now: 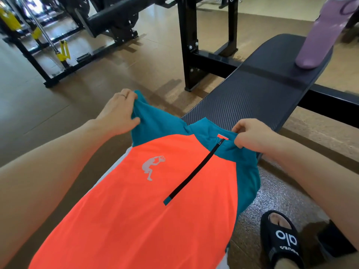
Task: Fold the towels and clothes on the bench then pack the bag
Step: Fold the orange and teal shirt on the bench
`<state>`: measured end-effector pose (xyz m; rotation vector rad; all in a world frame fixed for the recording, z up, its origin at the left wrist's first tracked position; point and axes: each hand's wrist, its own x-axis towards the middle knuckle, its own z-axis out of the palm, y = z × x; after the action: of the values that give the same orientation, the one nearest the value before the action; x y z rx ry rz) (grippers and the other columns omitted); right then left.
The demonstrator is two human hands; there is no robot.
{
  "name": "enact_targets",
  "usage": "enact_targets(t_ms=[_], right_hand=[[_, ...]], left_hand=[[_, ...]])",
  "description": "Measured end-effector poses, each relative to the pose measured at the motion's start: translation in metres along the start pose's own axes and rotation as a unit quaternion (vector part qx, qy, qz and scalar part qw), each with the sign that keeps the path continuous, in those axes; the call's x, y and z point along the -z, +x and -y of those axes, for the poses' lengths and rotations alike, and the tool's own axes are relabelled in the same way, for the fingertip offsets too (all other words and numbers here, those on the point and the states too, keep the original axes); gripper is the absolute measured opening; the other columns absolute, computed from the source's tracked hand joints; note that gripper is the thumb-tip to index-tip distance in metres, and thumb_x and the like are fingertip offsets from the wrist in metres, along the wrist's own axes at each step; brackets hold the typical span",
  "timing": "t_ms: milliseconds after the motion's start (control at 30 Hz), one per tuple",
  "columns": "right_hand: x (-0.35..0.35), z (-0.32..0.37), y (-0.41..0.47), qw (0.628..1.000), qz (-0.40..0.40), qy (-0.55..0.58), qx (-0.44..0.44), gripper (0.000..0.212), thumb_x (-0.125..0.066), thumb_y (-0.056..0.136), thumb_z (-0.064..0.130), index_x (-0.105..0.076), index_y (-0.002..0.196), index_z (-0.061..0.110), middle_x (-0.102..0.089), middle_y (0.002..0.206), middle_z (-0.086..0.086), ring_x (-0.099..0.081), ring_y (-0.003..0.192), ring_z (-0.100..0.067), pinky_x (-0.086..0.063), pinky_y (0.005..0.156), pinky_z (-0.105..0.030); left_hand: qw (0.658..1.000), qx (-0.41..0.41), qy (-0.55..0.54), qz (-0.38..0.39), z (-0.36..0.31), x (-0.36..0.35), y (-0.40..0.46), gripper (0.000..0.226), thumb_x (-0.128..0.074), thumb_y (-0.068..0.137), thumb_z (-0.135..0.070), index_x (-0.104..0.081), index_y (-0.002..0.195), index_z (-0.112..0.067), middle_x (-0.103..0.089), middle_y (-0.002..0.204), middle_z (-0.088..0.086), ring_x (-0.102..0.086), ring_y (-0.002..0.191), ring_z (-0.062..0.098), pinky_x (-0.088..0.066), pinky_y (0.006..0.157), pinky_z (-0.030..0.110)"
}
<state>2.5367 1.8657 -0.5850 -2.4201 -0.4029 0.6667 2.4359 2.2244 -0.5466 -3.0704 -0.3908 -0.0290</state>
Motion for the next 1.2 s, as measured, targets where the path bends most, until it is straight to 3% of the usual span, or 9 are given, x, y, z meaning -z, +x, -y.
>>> enact_targets(t_ms=[67,167,367,567,767,900,1000,1100,1200], right_hand=[[-0.001,-0.003,0.001,0.997,0.029,-0.066,-0.003,0.029,-0.068,0.080,0.016,-0.057,0.107,0.018,-0.059,0.103,-0.003,-0.055,0.084,-0.016,-0.047,0.065,-0.031],[-0.001,-0.008,0.000,0.993,0.045,-0.107,-0.013,0.042,-0.074,0.076,0.031,-0.053,0.110,0.019,-0.059,0.105,-0.004,-0.057,0.090,-0.020,-0.050,0.071,-0.034],[0.000,-0.014,-0.005,0.994,0.040,-0.100,-0.018,0.028,-0.074,0.078,0.019,-0.061,0.101,0.013,-0.063,0.098,-0.007,-0.061,0.076,-0.016,-0.051,0.052,-0.026],[-0.001,-0.028,-0.011,0.998,-0.045,0.004,-0.042,0.020,-0.072,0.083,0.015,-0.057,0.095,0.010,-0.063,0.094,-0.010,-0.066,0.078,-0.023,-0.056,0.051,-0.031],[-0.009,-0.046,-0.032,0.990,0.007,0.104,-0.095,0.064,-0.083,0.059,0.035,-0.058,0.106,0.000,-0.071,0.078,-0.013,-0.070,0.068,-0.023,-0.060,0.055,-0.033],[-0.021,-0.060,-0.053,0.984,0.004,0.159,-0.083,0.068,-0.089,0.054,0.031,-0.065,0.108,-0.002,-0.060,0.076,-0.001,-0.055,0.062,-0.009,-0.042,0.044,-0.016],[-0.042,-0.068,-0.069,0.963,0.029,0.244,-0.110,0.063,-0.091,0.062,0.024,-0.054,0.109,0.005,-0.061,0.095,-0.001,-0.060,0.080,-0.011,-0.051,0.061,-0.025],[-0.069,-0.080,-0.084,0.939,0.111,0.292,-0.143,0.109,-0.095,0.037,0.043,-0.042,0.128,0.014,-0.063,0.121,-0.004,-0.066,0.107,-0.023,-0.058,0.089,-0.043],[-0.075,-0.094,-0.095,0.938,0.215,0.246,-0.115,0.103,-0.096,0.036,0.047,-0.060,0.129,0.024,-0.070,0.123,0.004,-0.066,0.112,-0.019,-0.054,0.098,-0.043]], left_hand=[[0.997,0.028,0.042,0.065,-0.003,-0.022,-0.007,0.084,-0.067,0.086,-0.041,-0.025,0.155,-0.020,-0.025,0.160,0.016,-0.030,0.145,0.038,-0.024,0.120,0.051],[0.990,0.064,-0.008,0.126,-0.027,-0.049,-0.021,0.080,-0.053,0.096,-0.047,-0.010,0.161,-0.031,-0.014,0.168,0.010,-0.016,0.153,0.031,-0.012,0.123,0.053],[0.985,0.004,-0.079,0.156,-0.085,-0.068,-0.038,0.066,-0.036,0.101,-0.058,-0.011,0.160,-0.039,-0.010,0.169,0.005,-0.019,0.153,0.029,-0.021,0.122,0.052],[0.989,0.035,-0.027,0.138,-0.106,-0.068,-0.041,0.066,-0.028,0.102,-0.059,-0.005,0.161,-0.038,-0.006,0.169,0.007,-0.007,0.155,0.030,-0.008,0.124,0.053],[0.991,-0.095,-0.073,0.066,-0.182,-0.061,-0.093,0.088,-0.015,0.083,-0.075,-0.031,0.153,-0.024,-0.035,0.150,0.012,-0.035,0.138,0.033,-0.029,0.114,0.047],[0.985,-0.124,-0.036,0.110,-0.200,-0.076,-0.114,0.097,-0.011,0.080,-0.082,-0.013,0.161,-0.028,-0.012,0.167,0.012,-0.012,0.153,0.030,-0.015,0.124,0.049],[0.987,-0.106,-0.045,0.109,-0.200,-0.081,-0.118,0.088,-0.027,0.090,-0.078,-0.004,0.162,-0.033,0.000,0.170,0.005,-0.001,0.156,0.025,-0.006,0.125,0.051],[0.993,-0.081,-0.040,0.078,-0.206,-0.078,-0.132,0.085,-0.028,0.091,-0.075,-0.008,0.161,-0.031,-0.004,0.168,0.012,-0.007,0.155,0.030,-0.010,0.124,0.054],[0.994,-0.087,-0.042,0.044,-0.209,-0.074,-0.162,0.086,-0.016,0.086,-0.075,-0.020,0.159,-0.030,-0.016,0.165,0.013,-0.018,0.150,0.034,-0.017,0.121,0.056]])
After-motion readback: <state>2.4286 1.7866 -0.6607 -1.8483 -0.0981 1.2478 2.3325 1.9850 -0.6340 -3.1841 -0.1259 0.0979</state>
